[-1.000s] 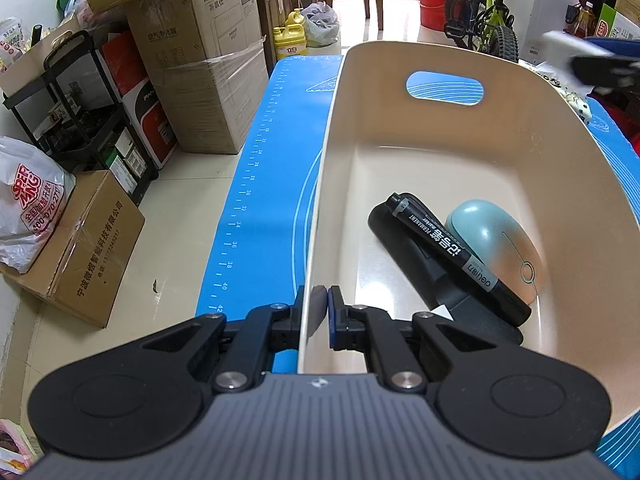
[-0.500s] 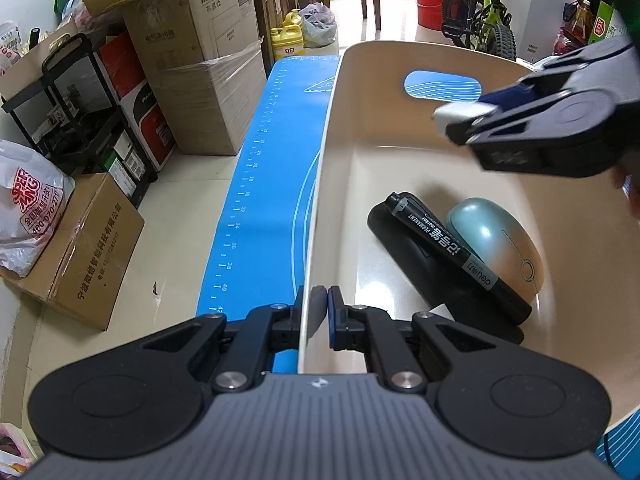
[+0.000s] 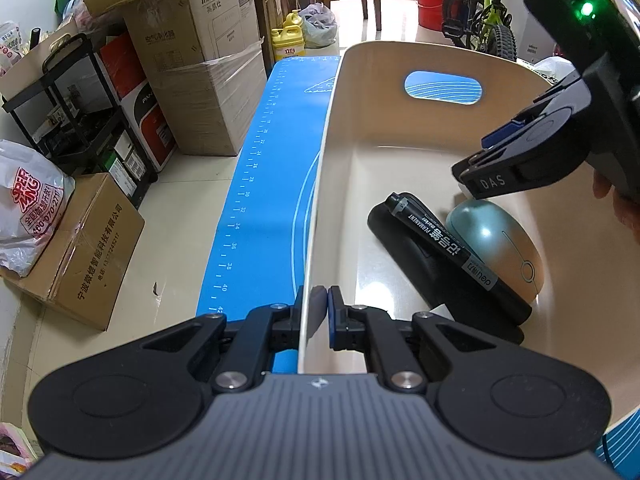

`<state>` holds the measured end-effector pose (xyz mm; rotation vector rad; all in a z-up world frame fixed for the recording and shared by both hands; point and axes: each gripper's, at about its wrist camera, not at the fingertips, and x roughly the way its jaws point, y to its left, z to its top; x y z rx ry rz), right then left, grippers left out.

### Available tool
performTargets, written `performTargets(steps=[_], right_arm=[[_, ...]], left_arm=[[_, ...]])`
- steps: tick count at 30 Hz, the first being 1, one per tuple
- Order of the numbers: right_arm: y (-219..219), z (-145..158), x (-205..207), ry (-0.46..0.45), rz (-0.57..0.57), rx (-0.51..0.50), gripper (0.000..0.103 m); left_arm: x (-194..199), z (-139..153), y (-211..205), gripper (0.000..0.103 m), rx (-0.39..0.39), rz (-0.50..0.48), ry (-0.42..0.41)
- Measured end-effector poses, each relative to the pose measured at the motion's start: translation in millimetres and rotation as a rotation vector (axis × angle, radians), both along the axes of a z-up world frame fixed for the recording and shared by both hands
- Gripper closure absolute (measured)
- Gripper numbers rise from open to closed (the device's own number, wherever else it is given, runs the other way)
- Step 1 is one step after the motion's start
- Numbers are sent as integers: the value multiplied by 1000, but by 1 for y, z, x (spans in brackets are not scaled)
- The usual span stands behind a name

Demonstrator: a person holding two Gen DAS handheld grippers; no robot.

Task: Organize rigid objects
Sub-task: 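Carry the white charger into the basket and release it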

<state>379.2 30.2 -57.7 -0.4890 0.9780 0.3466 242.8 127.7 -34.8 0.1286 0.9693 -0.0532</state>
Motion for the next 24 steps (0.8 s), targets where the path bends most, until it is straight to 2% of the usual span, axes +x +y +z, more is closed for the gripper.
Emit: performTargets(steps=[6,10,14,19,21,24], right_arm=[[-2,9,-7,-35,32,35,40],[-6,25,-23,-138,72,49,32],[-18,47,-38,-195,109,74,23],[-50,75,-53,-246,111,134,21],[-66,87,-60,-271,112,154,12],[-88,99,-72,-311,121,169,6]], left_arm=[[0,0,0,93,0,0,-1],[0,1,0,93,1,2,0],[0,2,1,93,0,3,-1],[0,2,3,93,1,2,-2],[0,2,4,93,0,2,-2],[0,1,3,93,-4,5,-2]])
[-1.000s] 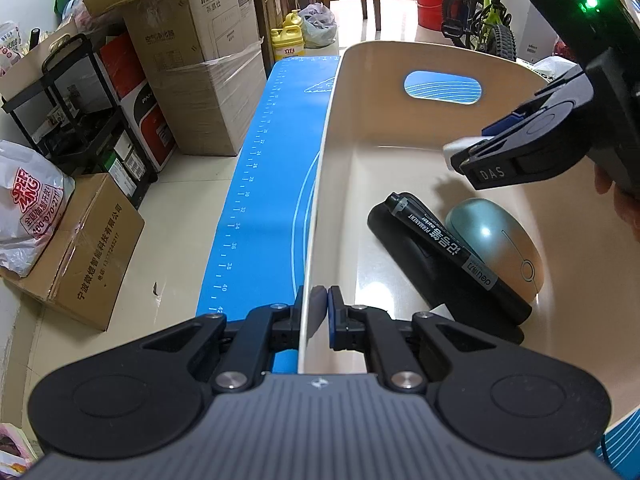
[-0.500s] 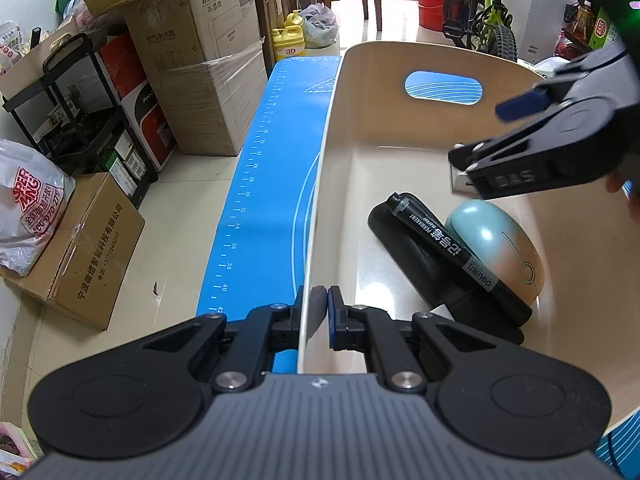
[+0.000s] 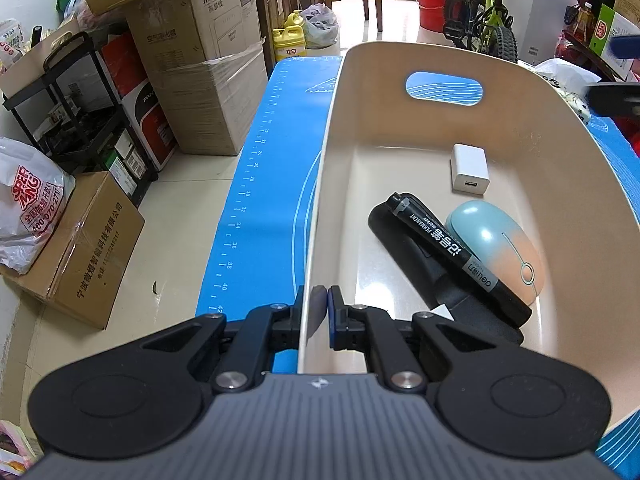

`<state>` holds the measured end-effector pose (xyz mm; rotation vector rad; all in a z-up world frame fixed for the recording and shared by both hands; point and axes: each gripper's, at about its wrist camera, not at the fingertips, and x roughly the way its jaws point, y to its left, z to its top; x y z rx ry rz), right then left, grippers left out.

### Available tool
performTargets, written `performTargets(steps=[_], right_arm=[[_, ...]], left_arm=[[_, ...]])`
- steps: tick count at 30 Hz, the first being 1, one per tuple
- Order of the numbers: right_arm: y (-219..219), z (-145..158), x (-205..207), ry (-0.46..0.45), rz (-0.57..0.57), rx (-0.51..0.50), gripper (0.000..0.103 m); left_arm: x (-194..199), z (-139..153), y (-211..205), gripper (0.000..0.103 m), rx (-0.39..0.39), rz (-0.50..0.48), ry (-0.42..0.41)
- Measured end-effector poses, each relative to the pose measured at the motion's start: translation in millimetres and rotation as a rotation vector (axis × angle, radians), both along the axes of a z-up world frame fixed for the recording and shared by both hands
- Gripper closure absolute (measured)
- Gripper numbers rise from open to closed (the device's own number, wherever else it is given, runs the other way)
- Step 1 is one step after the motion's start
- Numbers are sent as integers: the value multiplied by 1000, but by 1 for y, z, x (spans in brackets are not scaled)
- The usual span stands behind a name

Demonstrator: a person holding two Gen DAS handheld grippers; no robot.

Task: Organize rigid objects
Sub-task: 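Carry the white charger into the basket and release it, then move the right gripper back to the orange-purple toy knife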

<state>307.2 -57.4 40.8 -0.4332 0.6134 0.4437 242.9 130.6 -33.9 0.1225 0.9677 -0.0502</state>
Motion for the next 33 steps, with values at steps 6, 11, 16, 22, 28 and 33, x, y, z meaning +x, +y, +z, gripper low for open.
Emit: performTargets(steps=[6,11,16,22,28,33], right_arm=[[-54,0,-10,0,-78,17,6],[-98,-21,-17,27,-143,1,6],[-130,-53,-23,78,-192,4,6],[-144,-99,-26,149,-196,-27,6],[-150,-125,-23,191,-211,10,6],[-151,-140,-16,219,-220,17,8]], left_arm=[[0,-1,-1,93,-2,5,2],[-1,0,-1,93,2,3,6],[-1,0,-2,93,4,5,6],[-1,0,-2,93,4,5,6],[0,0,-1,93,3,7,5],[0,0,-2,93,3,7,5]])
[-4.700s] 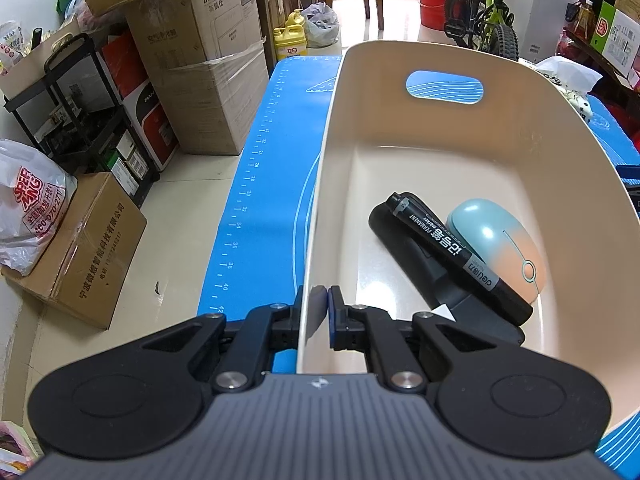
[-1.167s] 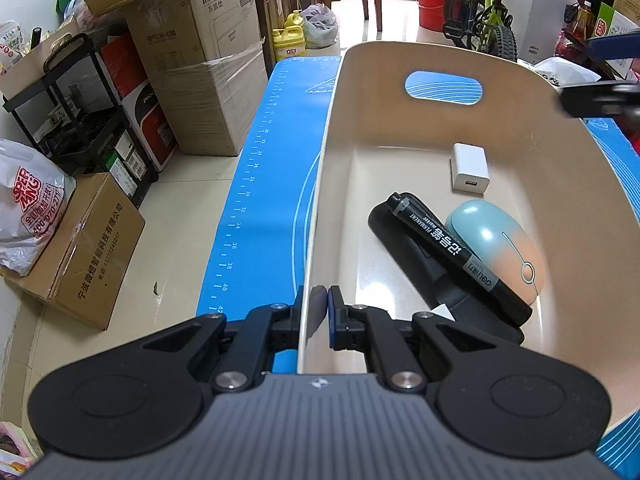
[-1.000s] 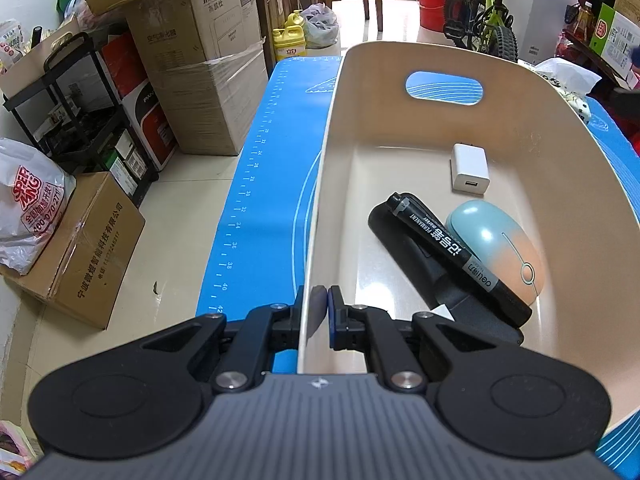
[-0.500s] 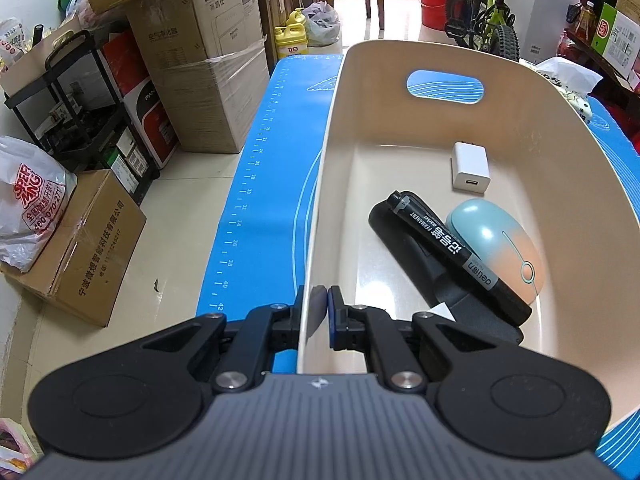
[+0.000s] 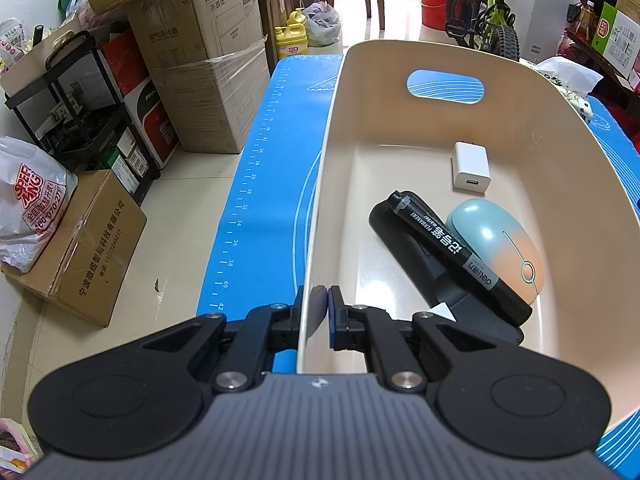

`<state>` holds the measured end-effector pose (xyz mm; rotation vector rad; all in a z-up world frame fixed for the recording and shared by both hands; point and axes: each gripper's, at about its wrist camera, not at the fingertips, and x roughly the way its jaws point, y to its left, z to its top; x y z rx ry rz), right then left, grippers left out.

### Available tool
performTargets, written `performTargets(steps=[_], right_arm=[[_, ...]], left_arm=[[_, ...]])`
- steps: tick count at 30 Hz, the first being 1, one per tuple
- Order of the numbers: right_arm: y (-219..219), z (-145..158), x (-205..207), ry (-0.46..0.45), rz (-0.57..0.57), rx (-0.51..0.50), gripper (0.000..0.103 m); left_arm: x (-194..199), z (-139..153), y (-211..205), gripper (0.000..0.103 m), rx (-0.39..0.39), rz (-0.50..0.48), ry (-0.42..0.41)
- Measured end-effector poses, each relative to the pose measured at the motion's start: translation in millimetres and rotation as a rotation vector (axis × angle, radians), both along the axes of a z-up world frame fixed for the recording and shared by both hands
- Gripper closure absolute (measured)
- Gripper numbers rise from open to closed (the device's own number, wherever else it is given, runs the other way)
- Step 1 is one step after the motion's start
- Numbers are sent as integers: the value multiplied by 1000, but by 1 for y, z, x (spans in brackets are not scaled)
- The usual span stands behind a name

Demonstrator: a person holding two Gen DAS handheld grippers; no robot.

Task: Organize rigid objects
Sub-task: 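Move the right gripper back to the orange-purple toy knife, then grasp the orange-purple toy knife with the right gripper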

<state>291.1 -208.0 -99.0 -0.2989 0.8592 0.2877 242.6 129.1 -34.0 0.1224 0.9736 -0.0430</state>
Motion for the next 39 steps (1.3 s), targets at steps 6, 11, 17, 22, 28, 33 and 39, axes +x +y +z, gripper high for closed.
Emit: performTargets(steps=[6,11,17,22,28,33,39], right_arm=[[-4,-15,8,36,-5,17,13],[-10,-15,9,51,-11,83,25],[-9,-11,6,73,7,108,55],[-4,-9,-1,48,6,64,56],[-15,2,-15,-30,-41,58,56],[-26,14,-25,-67,-66,72,56],[-27,40,-32,-121,-65,94,56]], left_arm=[[0,0,0,93,0,0,0],[0,0,0,93,0,0,0],[0,0,0,93,0,1,-1],[0,0,1,93,-2,1,-2],[-1,0,1,93,-2,0,-2],[0,0,1,93,-1,-1,-2],[-1,1,1,93,-2,-1,-2]])
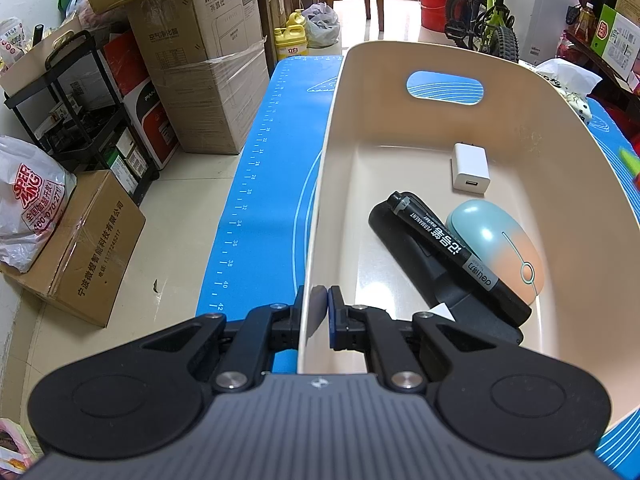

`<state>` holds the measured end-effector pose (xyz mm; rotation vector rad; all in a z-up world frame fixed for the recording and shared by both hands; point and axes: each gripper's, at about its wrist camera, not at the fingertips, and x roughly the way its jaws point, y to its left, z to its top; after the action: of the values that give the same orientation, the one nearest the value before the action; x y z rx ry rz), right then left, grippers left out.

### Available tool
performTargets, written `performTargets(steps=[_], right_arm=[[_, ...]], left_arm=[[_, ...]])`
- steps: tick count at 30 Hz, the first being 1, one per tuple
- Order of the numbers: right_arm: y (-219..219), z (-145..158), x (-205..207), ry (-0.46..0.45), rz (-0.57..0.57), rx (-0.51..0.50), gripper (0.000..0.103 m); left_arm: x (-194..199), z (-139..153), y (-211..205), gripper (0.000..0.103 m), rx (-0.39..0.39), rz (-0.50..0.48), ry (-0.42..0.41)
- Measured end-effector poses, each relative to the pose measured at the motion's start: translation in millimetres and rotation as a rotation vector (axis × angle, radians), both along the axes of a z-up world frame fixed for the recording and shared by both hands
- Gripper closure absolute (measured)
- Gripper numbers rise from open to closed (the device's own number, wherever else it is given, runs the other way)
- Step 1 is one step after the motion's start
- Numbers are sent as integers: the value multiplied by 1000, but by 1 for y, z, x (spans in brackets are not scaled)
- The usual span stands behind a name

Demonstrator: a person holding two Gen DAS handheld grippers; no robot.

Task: Organize rigid objects
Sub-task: 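Grasp the orange-purple toy knife with the right gripper, then carry the toy knife into the basket and release it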

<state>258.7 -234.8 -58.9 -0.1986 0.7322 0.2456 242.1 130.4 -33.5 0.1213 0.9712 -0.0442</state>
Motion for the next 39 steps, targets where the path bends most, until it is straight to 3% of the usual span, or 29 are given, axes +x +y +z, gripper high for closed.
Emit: performTargets(steps=[11,21,33,39], right_arm=[[51,59,8,-130,76,22,56],[131,87,28,-167,197,23,56],[221,73,62,-102,269,-3,56],[250,52,85,-2,230,-44,56]], left_arm=[[0,0,0,93,6,-3,-1],[0,-1,-1,93,3,-3,-5],[0,1,-3,93,5,-6,-3],[0,0,-2,93,4,-8,-5]])
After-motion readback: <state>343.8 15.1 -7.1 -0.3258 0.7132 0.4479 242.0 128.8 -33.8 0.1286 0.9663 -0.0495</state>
